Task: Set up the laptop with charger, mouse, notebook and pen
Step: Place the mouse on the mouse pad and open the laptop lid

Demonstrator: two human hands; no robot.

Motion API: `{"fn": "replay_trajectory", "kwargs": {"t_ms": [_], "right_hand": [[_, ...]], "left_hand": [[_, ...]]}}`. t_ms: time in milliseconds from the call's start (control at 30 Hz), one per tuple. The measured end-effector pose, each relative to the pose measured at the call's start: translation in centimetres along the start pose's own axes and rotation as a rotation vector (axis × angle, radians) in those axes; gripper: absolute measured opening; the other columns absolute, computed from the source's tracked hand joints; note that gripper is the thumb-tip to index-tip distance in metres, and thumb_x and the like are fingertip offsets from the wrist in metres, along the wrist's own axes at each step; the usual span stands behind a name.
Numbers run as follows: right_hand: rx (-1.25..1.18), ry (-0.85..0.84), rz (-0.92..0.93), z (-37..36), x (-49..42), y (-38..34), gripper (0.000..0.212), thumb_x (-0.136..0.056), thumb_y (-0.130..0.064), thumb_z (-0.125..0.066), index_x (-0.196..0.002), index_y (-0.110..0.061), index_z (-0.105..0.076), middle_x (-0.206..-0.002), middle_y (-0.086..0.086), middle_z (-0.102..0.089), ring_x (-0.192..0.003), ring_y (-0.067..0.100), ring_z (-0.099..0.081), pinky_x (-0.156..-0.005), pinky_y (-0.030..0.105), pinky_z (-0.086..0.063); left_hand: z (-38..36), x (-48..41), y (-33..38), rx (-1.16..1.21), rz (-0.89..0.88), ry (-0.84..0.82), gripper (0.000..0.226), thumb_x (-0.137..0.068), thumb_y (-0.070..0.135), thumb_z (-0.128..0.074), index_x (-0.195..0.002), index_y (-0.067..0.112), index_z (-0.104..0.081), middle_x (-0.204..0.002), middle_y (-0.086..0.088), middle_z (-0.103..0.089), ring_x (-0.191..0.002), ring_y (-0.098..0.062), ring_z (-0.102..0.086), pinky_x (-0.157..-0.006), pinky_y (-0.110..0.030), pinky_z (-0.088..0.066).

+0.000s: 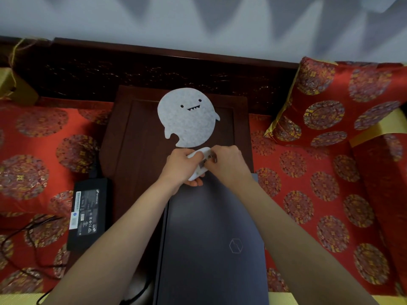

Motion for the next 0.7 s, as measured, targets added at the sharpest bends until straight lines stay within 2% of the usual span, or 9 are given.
{"fn": "replay_trajectory", "kwargs": {"t_ms": [133, 167, 233, 300, 367, 500, 633, 700], "right_hand": [[-0.039, 0.008, 0.013, -0.3, -0.1, -0.1, 0.011, -0.081, -0.017, -0.053, -0.072, -0.009, -0.054, -0.067, 0.007, -0.055, -0.063, 0.025, -0.051, -0.054, 0.033, -0.034], [-0.061, 0.045, 0.03, -0.1, 0.1, -0.1, 0.008, -0.081, -0.015, -0.053, -0.079, -0.009, -0.058, -0.068, 0.008, -0.057, -0.063, 0.026, -0.054, -0.054, 0.034, -0.038], [-0.103, 0.138, 0.073, 0.5, 0.4, -0.3, 0.025, -0.082, -0.011, -0.056, -0.105, -0.01, -0.064, -0.074, 0.011, -0.065, -0.065, 0.025, -0.058, -0.058, 0.036, -0.047], [-0.11, 0.231, 0.115, 1.2, 0.9, -0.4, 0.035, -0.081, -0.008, -0.058, -0.115, -0.011, -0.065, -0.078, 0.013, -0.067, -0.065, 0.023, -0.059, -0.06, 0.034, -0.049], [-0.125, 0.314, 0.16, 1.6, 1.4, -0.5, 0.032, -0.081, -0.006, -0.061, -0.112, -0.009, -0.068, -0.08, 0.013, -0.069, -0.065, 0.021, -0.061, -0.058, 0.029, -0.048], [-0.157, 0.415, 0.199, 1.7, 1.9, -0.2, 0.022, -0.082, -0.008, -0.06, -0.1, -0.004, -0.071, -0.093, 0.012, -0.07, -0.072, 0.024, -0.067, -0.057, 0.036, -0.055], [-0.225, 0.398, 0.115, 1.8, 1.2, -0.1, 0.012, -0.077, -0.004, -0.063, -0.085, -0.003, -0.071, -0.086, 0.01, -0.064, -0.065, 0.021, -0.06, -0.056, 0.027, -0.048], [-0.28, 0.384, 0.054, 2.0, 0.7, 0.5, 0.009, -0.074, -0.005, -0.065, -0.081, -0.006, -0.07, -0.08, 0.008, -0.061, -0.064, 0.02, -0.058, -0.056, 0.03, -0.048]], "left_hand": [[0.2, -0.1, -0.2, 0.011, 0.013, 0.013, 0.026, -0.087, 0.03, -0.053, -0.088, 0.01, -0.07, -0.071, -0.02, -0.072, -0.05, -0.031, -0.067, -0.042, -0.026, -0.049], [0.1, -0.2, -0.1, 0.018, 0.013, 0.014, 0.026, -0.088, 0.031, -0.054, -0.089, 0.01, -0.07, -0.072, -0.019, -0.072, -0.051, -0.031, -0.068, -0.043, -0.026, -0.049], [0.0, -0.3, 0.2, 0.033, 0.012, 0.005, 0.027, -0.088, 0.032, -0.054, -0.091, 0.011, -0.07, -0.073, -0.019, -0.073, -0.052, -0.03, -0.068, -0.043, -0.025, -0.049], [-0.1, -0.3, 0.6, 0.061, 0.016, -0.004, 0.028, -0.09, 0.033, -0.054, -0.092, 0.01, -0.069, -0.074, -0.019, -0.073, -0.051, -0.028, -0.067, -0.042, -0.023, -0.049], [-0.1, -0.3, 0.8, 0.092, 0.021, -0.008, 0.029, -0.09, 0.034, -0.055, -0.092, 0.009, -0.069, -0.075, -0.019, -0.073, -0.05, -0.026, -0.067, -0.041, -0.023, -0.048], [-0.3, -0.6, 0.9, 0.132, 0.048, -0.012, 0.029, -0.09, 0.034, -0.056, -0.093, 0.008, -0.068, -0.077, -0.02, -0.073, -0.049, -0.024, -0.066, -0.042, -0.023, -0.049], [-0.2, -1.1, 0.8, 0.126, 0.061, 0.009, 0.026, -0.089, 0.03, -0.056, -0.095, 0.008, -0.068, -0.076, -0.02, -0.072, -0.047, -0.023, -0.066, -0.042, -0.024, -0.05], [0.0, -1.4, 0.9, 0.12, 0.055, 0.023, 0.025, -0.088, 0.03, -0.057, -0.093, 0.009, -0.068, -0.075, -0.02, -0.072, -0.047, -0.023, -0.066, -0.041, -0.023, -0.049]]}}
Point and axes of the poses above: each hand's wrist, its own x-axis away from the middle knuckle, its own z-axis out of the back of the hand, y = z × x, the point moved 8 cm from there along -x, towards the middle knuckle
